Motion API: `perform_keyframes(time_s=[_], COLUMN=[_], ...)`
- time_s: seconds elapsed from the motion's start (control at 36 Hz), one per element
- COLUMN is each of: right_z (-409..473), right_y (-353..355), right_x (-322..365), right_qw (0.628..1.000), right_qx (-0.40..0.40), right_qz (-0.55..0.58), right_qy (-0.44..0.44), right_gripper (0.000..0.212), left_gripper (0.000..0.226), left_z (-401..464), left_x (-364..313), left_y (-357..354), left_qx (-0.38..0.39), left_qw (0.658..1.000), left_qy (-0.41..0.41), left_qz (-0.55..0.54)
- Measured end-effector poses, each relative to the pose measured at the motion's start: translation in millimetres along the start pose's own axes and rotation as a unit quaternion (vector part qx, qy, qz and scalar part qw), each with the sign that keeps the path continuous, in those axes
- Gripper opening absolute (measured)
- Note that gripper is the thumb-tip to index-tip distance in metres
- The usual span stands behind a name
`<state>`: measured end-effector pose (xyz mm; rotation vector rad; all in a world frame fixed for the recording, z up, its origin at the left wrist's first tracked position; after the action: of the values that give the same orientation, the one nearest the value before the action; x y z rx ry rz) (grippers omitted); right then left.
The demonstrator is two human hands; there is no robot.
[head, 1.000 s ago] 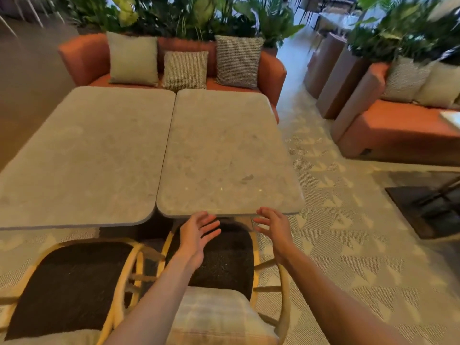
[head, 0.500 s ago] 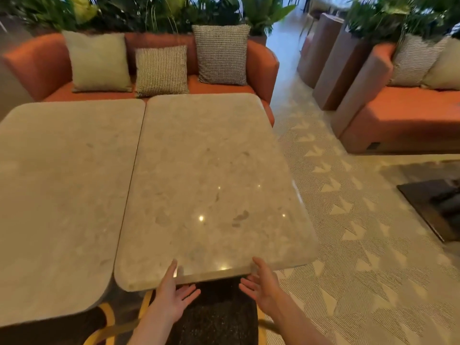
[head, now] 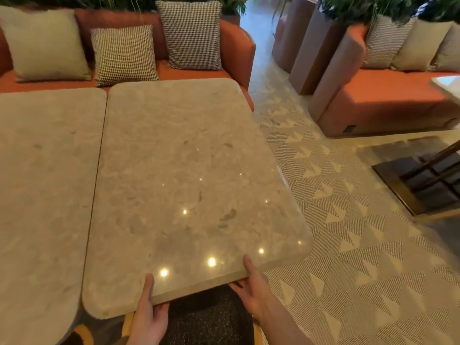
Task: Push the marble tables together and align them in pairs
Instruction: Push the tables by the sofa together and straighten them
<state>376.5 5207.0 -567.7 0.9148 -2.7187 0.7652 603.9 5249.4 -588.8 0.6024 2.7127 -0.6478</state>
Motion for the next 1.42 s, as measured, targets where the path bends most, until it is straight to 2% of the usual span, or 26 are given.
perform_keyframes(time_s=[0.03,0.06,0.28,0.53,0.61,0.78,0.97,1.42], right_z=[1.1,1.6,3.8,14.0,8.7,2.0,-3.1,-19.8], right_y=[0.9,1.3,7.7,2.7,-2.2,2.8,6.4,20.1], right_x=[-1.6,-2.7,-6.4,-7.3,-11.8,-13.9,-17.9,-27.2], right_qw=[1.0,1.0,0.999,0.999,0.999,0.999,0.997,0.998], right_qx=[-0.001,-0.001,0.03,0.02,0.015,0.017,0.018,0.005], right_qz=[0.005,0.01,0.028,0.009,0.0,-0.016,-0.031,-0.038], right_qy=[0.009,0.016,0.021,0.03,0.036,0.04,0.066,0.042], right_gripper=[0.039,0.042,0.044,0.052,0.049,0.037,0.024,0.026], left_gripper=[0.062,0.055,0.045,0.06,0.061,0.08,0.076,0.076], left_z=[2.0,0.4,-11.1,-30.4,-28.2,-23.4,-25.0,-26.4], left_x=[-0.6,-3.9,-0.7,-5.9,-6.0,-2.8,1.3,11.1], left_y=[0.7,-4.7,-4.1,0.1,5.5,11.3,19.5,39.4], left_qx=[-0.01,-0.03,-0.025,0.014,0.026,0.031,0.04,0.049], left_qw=[1.0,0.999,0.999,0.999,0.999,0.999,0.999,0.998], left_qy=[-0.004,0.027,0.034,0.002,-0.006,0.008,-0.003,0.021], left_qz=[0.007,0.006,-0.006,-0.041,-0.048,-0.039,-0.013,-0.018])
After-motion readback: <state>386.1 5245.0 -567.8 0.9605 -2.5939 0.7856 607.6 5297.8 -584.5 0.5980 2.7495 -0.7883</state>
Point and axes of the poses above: each hand's wrist, its own z-axis towards the middle knuckle, its own y-axis out of the back of the hand, x = y × z, the point moved 1 cm from there along z, towards the middle knuckle, and after that the axes turned 10 degrees about z, right-handed, at the moved point
